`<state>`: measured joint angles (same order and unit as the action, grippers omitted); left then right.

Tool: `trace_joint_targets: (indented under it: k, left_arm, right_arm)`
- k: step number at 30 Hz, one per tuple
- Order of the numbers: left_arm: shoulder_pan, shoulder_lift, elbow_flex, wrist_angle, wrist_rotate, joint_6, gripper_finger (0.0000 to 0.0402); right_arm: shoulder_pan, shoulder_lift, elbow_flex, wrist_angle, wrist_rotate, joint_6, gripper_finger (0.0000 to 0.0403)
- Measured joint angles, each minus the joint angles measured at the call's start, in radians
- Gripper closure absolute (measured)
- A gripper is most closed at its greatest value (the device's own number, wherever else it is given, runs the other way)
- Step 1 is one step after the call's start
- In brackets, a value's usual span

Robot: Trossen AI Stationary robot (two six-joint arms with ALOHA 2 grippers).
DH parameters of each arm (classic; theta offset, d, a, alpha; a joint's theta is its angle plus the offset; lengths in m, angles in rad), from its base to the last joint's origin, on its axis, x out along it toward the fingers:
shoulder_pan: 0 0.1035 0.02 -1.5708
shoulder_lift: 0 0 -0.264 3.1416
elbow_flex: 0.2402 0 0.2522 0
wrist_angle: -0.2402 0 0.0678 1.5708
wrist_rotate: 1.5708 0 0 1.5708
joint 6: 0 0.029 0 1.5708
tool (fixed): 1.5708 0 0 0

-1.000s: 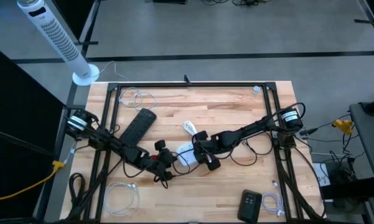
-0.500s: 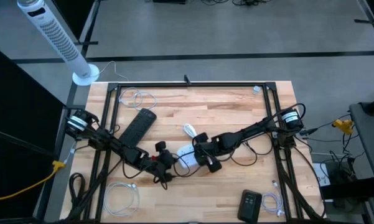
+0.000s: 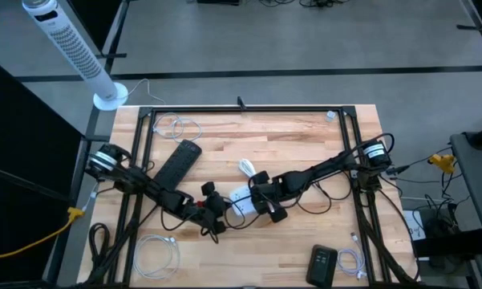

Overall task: Insert USB
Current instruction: Insert the left black charger cable into the white outlet extension

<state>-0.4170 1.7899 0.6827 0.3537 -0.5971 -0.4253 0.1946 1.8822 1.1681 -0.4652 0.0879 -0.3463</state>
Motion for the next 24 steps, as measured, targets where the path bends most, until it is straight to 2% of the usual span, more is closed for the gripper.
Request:
trace_joint_targets:
  k: [5, 11, 15, 20, 24]
  left_arm:
    - [0.006, 0.054, 0.06, 0.0, 0.009, 0.049, 0.0381]
    - [0.004, 0.003, 0.091, -0.202, -0.008, 0.035, 0.0373]
    - [0.003, -0.045, 0.096, -0.334, -0.005, -0.005, 0.0306]
    - [-0.009, -0.077, 0.096, -0.339, -0.01, -0.024, 0.0211]
    - [-0.026, -0.091, 0.104, -0.355, 0.024, -0.002, 0.0156]
  right_arm:
    - [0.001, -0.001, 0.029, -0.114, -0.007, -0.005, 0.0186]
    - [0.001, 0.001, 0.037, -0.064, 0.009, 0.011, 0.0185]
    - [0.0, 0.001, 0.04, 0.01, 0.017, 0.038, 0.0189]
    - [0.002, 0.001, 0.084, -0.07, 0.037, 0.052, 0.0183]
    - [0.003, 0.0, 0.134, -0.138, 0.056, 0.054, 0.0173]
